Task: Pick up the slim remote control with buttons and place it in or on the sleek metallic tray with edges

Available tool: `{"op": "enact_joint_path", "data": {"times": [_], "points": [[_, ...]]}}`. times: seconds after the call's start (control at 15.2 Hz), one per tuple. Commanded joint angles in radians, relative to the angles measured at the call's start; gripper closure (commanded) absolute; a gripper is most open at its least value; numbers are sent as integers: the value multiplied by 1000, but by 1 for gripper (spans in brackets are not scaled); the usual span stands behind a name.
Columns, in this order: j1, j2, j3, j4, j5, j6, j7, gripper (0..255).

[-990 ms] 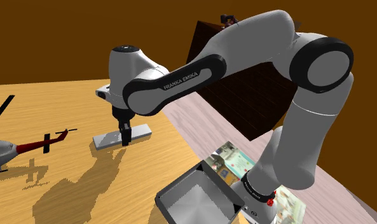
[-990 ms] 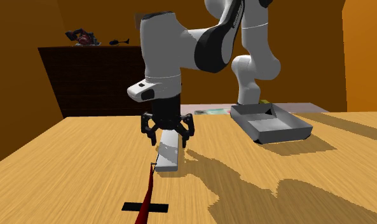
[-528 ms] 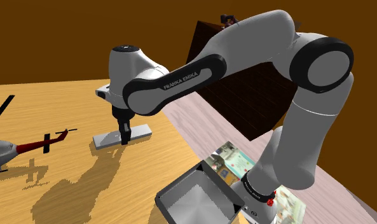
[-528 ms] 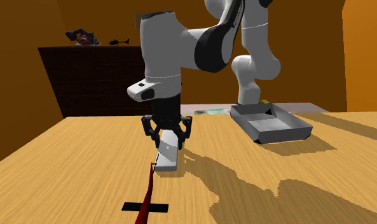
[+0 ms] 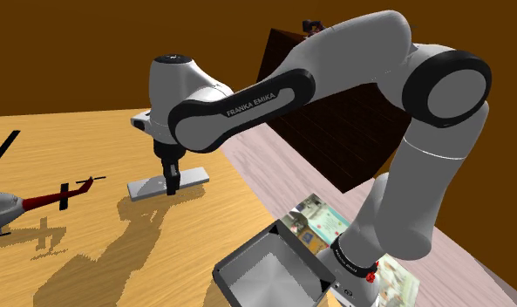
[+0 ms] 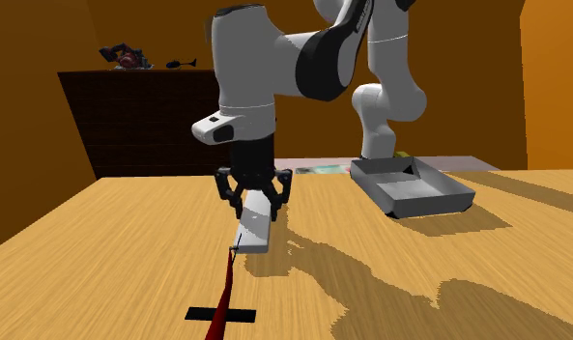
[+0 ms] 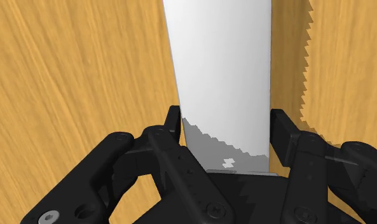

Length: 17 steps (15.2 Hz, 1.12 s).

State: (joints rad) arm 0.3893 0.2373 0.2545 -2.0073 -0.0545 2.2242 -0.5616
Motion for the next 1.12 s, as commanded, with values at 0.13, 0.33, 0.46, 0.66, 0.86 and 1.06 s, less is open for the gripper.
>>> {"op": "enact_joint_path", "data": {"times": [0.13,0.33,0.46,0.66,0.86,1.06], "points": [[-2,-29,3,21,10,-49,-6,255],[-4,-48,4,39,16,-85,-10,255],[-5,-59,5,52,20,-110,-12,255],[-6,-75,6,74,25,-146,-15,255],[-7,-90,7,97,30,-184,-18,255],[-7,-102,7,123,34,-221,-20,255]]}}
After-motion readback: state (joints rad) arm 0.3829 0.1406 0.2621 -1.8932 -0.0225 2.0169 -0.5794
